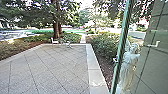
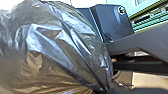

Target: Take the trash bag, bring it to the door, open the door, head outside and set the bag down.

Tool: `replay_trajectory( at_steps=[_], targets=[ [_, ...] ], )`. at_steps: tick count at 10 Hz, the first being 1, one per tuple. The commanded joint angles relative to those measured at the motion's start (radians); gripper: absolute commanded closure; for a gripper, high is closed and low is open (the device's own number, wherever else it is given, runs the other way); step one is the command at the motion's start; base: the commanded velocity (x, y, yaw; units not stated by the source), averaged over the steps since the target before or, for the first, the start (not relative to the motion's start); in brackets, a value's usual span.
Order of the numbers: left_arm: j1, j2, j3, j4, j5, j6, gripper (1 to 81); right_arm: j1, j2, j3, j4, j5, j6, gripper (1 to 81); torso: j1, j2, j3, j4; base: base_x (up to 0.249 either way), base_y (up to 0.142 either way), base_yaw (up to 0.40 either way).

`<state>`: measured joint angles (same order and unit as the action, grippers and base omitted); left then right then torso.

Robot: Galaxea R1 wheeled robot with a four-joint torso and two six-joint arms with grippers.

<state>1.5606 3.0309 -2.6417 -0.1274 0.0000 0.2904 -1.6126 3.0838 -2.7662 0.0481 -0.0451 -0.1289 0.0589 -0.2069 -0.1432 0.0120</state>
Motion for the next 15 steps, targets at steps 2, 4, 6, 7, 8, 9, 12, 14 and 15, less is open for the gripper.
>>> replay_trajectory(
  at_steps=[2,4,6,7,8,9,12,14,15],
  targets=[
    [-0.056,0.01,0.005,0.002,0.052,0.004,81.1,0.036,-0.001,0.004,0.001,-0.067,0.0,1.0,0.0,0.0,0.0,-0.002,0.092,0.0,0.0],
    [-0.056,0.01,0.005,0.0,0.052,0.006,81.1,0.036,-0.001,0.004,0.001,-0.067,0.0,1.0,0.0,0.0,0.0,-0.003,0.092,0.0,0.0],
    [-0.056,0.008,0.005,-0.001,0.052,0.004,81.1,0.038,0.0,0.004,0.001,-0.067,0.0,1.0,0.0,0.0,0.0,-0.003,0.092,0.0,0.0],
    [-0.056,0.01,0.005,-0.001,0.052,0.004,81.1,0.038,-0.001,0.004,0.001,-0.067,0.0,1.0,0.0,0.0,0.0,-0.003,0.088,0.0,0.0],
    [-0.056,0.01,0.005,-0.003,0.052,0.004,81.1,0.038,-0.001,0.004,0.001,-0.067,0.0,1.0,0.0,0.0,0.0,-0.003,0.084,0.0,0.0],
    [-0.056,0.011,0.005,-0.003,0.052,0.004,81.1,0.036,-0.001,0.004,-0.001,-0.067,0.0,1.0,0.0,0.0,0.0,-0.003,0.084,0.0,0.0],
    [-0.055,0.01,0.005,-0.003,0.052,0.004,81.1,0.035,-0.001,0.004,-0.001,-0.067,0.0,1.0,0.0,0.0,0.0,-0.003,0.084,0.0,0.0],
    [-0.056,0.01,0.005,-0.003,0.052,0.004,81.1,0.035,-0.001,0.004,-0.001,-0.067,0.0,1.0,0.0,0.0,0.0,-0.003,0.084,0.031,0.0],
    [-0.056,0.01,0.005,-0.003,0.052,0.004,81.1,0.035,-0.001,0.004,0.001,-0.067,0.0,1.0,0.0,0.0,0.0,-0.003,0.083,0.07,0.0]
  ],
)
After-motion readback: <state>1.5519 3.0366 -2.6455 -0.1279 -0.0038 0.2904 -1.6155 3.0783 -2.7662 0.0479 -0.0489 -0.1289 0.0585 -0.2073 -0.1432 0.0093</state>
